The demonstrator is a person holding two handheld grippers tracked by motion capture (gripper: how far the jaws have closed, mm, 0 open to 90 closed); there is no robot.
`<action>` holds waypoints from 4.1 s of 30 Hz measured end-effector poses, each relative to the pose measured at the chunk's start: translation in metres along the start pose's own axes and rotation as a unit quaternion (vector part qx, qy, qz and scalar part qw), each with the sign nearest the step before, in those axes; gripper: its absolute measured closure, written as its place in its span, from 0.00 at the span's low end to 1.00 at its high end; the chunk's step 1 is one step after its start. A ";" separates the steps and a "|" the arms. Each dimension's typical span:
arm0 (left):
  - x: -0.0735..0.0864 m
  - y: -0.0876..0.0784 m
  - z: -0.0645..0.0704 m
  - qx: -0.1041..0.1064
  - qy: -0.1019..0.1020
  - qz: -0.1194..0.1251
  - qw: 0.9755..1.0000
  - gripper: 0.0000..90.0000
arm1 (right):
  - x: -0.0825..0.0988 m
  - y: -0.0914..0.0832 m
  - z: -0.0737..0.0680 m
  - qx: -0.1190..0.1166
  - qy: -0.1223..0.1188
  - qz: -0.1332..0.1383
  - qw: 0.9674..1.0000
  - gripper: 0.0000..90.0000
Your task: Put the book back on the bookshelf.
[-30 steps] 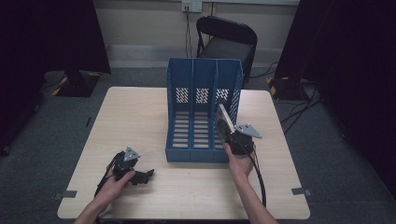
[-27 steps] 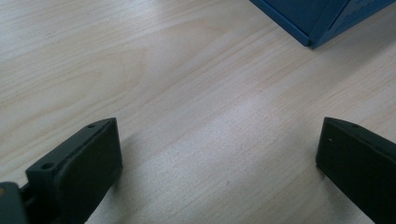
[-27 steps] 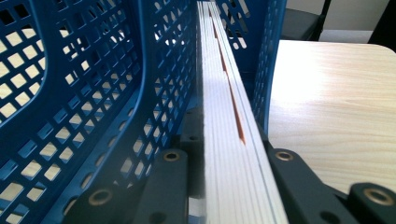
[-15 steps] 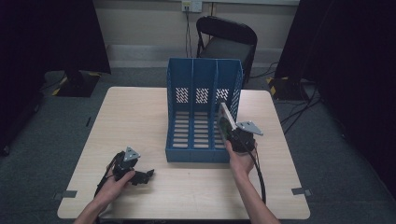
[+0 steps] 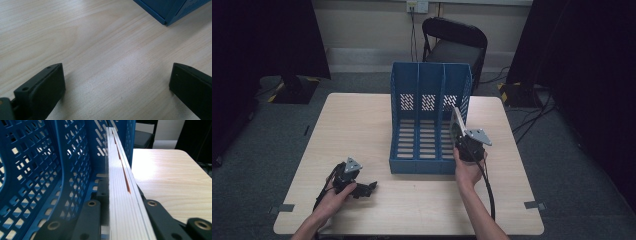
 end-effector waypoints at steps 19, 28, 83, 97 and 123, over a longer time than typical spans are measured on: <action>0.000 0.000 0.001 0.004 0.002 -0.001 1.000 0.00 | 0.004 0.002 0.004 0.039 0.026 0.006 0.999 0.84; 0.000 0.000 0.001 0.004 0.002 -0.001 1.000 0.00 | 0.005 0.002 0.003 0.040 0.018 0.000 0.999 0.84; 0.000 0.000 0.002 0.004 0.003 -0.001 1.000 0.00 | 0.005 0.006 0.004 0.037 0.016 0.004 0.999 0.70; -0.002 0.002 0.003 0.007 0.007 -0.001 1.000 0.00 | 0.006 0.009 0.002 0.017 0.014 -0.003 1.000 0.58; 0.000 0.000 0.004 0.010 0.010 -0.002 1.000 0.00 | 0.003 0.001 -0.004 -0.048 0.012 -0.011 0.999 0.33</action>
Point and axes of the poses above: each handheld gripper's, and its own axes: y roughly forward along the jaws, x roughly out of its underside, z roughly to its right, the point moved 9 cm from there along y, roughly forward along the jaws, and after that the axes turned 3 degrees about -x, right-handed, at the moved point
